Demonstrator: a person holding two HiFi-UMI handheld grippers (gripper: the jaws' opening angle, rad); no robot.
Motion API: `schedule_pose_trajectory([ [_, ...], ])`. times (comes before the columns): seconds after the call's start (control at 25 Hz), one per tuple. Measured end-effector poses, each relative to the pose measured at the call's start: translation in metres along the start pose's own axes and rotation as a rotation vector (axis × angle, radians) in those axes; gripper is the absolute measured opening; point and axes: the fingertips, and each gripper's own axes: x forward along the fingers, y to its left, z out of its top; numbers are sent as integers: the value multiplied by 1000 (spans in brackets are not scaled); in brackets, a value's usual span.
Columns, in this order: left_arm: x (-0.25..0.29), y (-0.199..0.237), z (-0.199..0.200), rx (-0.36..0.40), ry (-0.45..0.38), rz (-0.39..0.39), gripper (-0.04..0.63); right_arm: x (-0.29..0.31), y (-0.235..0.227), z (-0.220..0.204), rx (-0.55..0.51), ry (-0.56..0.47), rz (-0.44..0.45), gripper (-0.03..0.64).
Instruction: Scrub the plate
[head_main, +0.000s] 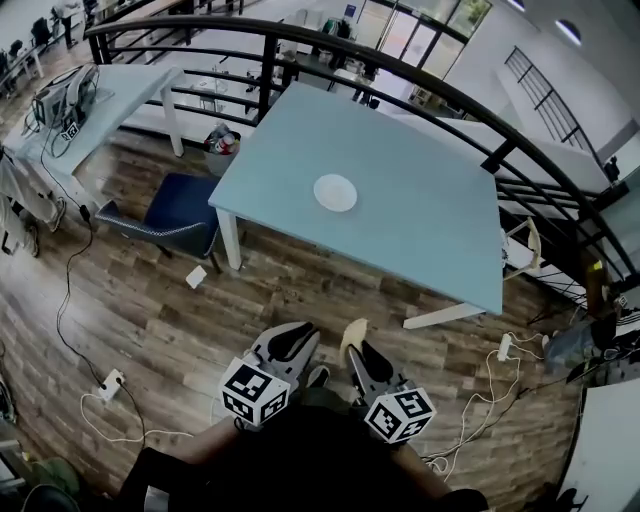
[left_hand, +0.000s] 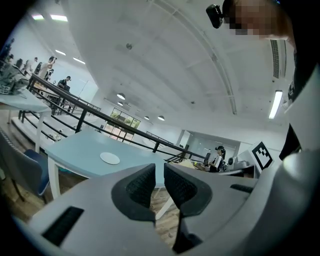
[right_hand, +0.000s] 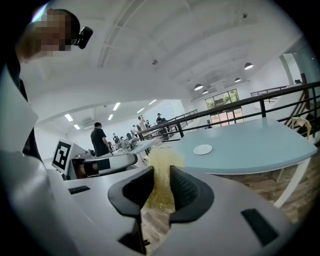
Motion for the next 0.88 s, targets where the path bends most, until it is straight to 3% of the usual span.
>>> schedule_pose_trajectory([
  [0.28, -7, 37, -4, -44, -3, 71, 63, 47, 7, 1, -15, 39, 85, 104],
  [0.52, -2, 74, 18, -21, -31, 178, 63, 90, 3, 21, -13, 34, 175, 104],
  [0.88, 96, 97, 43, -25, 6, 183, 63, 135, -79, 69, 43, 39, 195, 104],
])
